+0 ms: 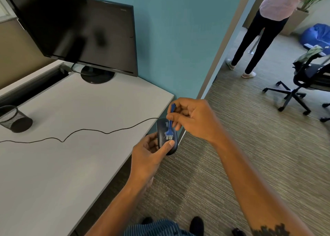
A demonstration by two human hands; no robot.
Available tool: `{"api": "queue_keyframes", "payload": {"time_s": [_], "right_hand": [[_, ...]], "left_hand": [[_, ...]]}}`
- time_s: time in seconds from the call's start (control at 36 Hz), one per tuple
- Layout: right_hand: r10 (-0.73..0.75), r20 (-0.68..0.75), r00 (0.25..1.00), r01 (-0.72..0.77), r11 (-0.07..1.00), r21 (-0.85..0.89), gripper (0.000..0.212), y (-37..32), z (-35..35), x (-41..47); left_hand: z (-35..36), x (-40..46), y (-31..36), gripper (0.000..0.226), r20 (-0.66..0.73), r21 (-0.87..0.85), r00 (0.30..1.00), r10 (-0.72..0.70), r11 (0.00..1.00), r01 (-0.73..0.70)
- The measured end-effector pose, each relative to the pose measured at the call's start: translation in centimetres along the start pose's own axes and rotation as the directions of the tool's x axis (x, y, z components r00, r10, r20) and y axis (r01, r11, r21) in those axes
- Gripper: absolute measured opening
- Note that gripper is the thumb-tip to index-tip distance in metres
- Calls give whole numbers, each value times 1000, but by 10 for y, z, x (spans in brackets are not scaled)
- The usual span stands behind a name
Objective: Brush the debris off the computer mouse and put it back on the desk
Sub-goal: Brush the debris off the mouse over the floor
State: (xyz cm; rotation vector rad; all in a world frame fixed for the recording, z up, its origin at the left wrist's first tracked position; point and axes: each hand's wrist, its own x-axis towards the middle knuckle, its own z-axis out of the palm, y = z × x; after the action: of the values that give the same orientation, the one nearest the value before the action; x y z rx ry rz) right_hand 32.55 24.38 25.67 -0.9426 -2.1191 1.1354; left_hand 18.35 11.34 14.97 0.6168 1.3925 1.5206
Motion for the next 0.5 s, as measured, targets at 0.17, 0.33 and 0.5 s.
{"api": "queue_keyframes", "payload": {"time_s": [0.17, 0.33, 0.5], "right_hand": [[-60, -182, 981, 56, 998, -25, 12, -1, 0, 3], [-59, -22, 998, 59, 998, -23, 17, 0, -2, -2], [-95, -115, 989, 93, 995, -18, 11, -1, 0, -3]], "left_hand": [[1, -1, 4, 101, -3, 13, 1000, 2, 1000, -2], [0, -2, 4, 100, 0, -10, 1000, -7, 1000, 7], [0, -4, 5, 95, 7, -7, 1000, 3, 1000, -3]]}}
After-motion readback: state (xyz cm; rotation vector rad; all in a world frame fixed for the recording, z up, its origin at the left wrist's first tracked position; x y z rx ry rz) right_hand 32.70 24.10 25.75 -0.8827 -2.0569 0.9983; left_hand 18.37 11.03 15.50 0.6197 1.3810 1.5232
